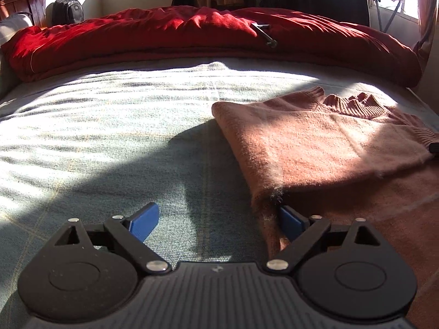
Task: Fold clothes
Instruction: 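Move the right tool over the folded ribbed cuff on the sweater body, then move the open right tool back over the sweater toward the collar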
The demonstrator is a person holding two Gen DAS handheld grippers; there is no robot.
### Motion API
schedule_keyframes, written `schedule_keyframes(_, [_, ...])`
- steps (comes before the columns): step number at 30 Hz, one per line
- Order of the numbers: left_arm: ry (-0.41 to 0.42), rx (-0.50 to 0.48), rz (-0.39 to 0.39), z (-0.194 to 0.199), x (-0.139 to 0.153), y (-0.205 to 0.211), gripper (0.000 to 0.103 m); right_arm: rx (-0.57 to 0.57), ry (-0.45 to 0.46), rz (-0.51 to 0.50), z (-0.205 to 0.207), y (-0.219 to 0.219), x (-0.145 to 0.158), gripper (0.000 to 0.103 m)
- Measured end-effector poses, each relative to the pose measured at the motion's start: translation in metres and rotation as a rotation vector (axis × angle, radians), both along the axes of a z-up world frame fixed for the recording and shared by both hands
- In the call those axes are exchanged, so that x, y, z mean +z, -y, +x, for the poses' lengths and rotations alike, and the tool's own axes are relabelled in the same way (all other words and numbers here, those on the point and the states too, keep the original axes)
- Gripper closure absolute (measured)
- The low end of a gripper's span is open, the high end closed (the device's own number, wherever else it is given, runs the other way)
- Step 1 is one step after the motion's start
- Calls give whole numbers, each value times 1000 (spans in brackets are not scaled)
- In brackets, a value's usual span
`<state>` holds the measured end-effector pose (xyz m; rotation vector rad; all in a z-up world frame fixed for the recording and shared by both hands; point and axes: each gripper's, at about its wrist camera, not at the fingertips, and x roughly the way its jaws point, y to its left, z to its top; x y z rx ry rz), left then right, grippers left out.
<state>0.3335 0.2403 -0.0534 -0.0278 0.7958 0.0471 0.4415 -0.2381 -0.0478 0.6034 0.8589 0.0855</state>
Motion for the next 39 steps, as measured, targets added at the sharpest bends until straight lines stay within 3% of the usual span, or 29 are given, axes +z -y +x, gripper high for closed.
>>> schedule_keyframes(3, [31,-51,12,-13,22,1,11,-2,17,-104,-11,-6,19,73])
schedule_keyframes(6, [100,-113,-45,-10,45,2,11,27,65,-214,-16,-16,38,70])
schedule_keyframes(10, [146,-215,-176,20,55,14,12,118,127,-246,-5,-40,45,69])
schedule_keyframes(13, [150,-286,-225,43,48,33,12,199,140,-270,12,-62,35,69])
schedule_keyframes(20, [-2,-216,-253,61,-6,25,12,256,98,-315,22,-75,5,69])
schedule_keyframes(24, [16,-239,-241,55,-3,23,12,260,93,-306,16,-72,7,68])
schedule_keyframes(26, [29,-234,-239,61,6,23,12,266,97,-325,14,-78,14,63])
schedule_keyframes(30, [85,-240,-243,90,19,19,12,364,193,-386,6,-105,31,55])
schedule_keyframes(35, [52,-154,-284,132,-7,2,13,404,177,-412,4,-118,18,53])
schedule_keyframes(39, [68,-166,-312,131,-16,-4,13,427,154,-427,3,-127,6,47])
